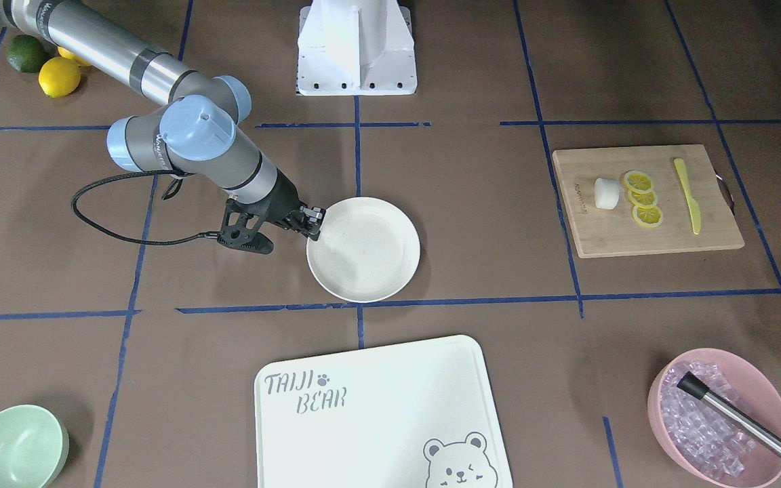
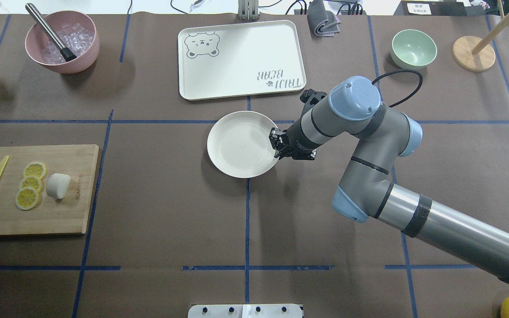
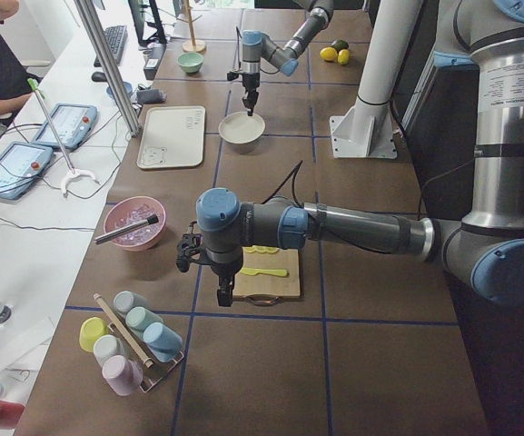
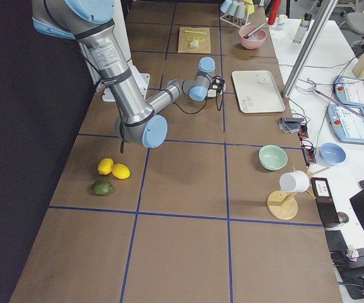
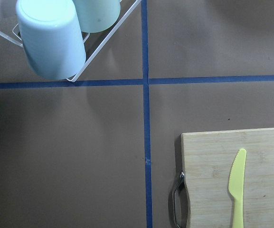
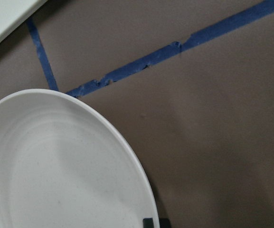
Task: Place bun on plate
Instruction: 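Slide the white plate with the right gripper toward the table center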
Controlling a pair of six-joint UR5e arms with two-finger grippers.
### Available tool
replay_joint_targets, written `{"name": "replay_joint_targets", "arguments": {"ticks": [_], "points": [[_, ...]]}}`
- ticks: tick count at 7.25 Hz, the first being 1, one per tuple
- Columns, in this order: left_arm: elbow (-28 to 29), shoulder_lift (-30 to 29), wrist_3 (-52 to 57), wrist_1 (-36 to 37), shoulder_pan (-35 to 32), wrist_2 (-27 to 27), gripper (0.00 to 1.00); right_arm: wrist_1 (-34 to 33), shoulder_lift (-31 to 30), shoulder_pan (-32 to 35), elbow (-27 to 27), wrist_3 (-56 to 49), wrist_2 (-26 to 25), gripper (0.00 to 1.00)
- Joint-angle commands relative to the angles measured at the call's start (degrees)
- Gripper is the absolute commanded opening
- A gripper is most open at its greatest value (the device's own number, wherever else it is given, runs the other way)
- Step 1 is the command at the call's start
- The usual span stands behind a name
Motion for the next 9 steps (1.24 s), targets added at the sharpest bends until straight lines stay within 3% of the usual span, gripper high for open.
{"name": "replay_joint_targets", "arguments": {"ticks": [1,3,8,9], "points": [[0.1,0.0,0.0,0.0,0.0,-0.8,1.00,0.0,-1.1,-0.7,2.0,0.6,0.1,0.00],[0.0,0.0,0.0,0.0,-0.1,-0.8,1.00,0.0,-4.7,-1.0,5.8,0.5,0.2,0.00],[0.1,0.0,0.0,0.0,0.0,-0.8,1.00,0.0,-5.2,-3.9,5.1,0.6,-0.4,0.04],[0.1,0.0,0.0,0.0,0.0,-0.8,1.00,0.0,-5.3,-3.9,5.0,0.6,-0.3,0.15]]}}
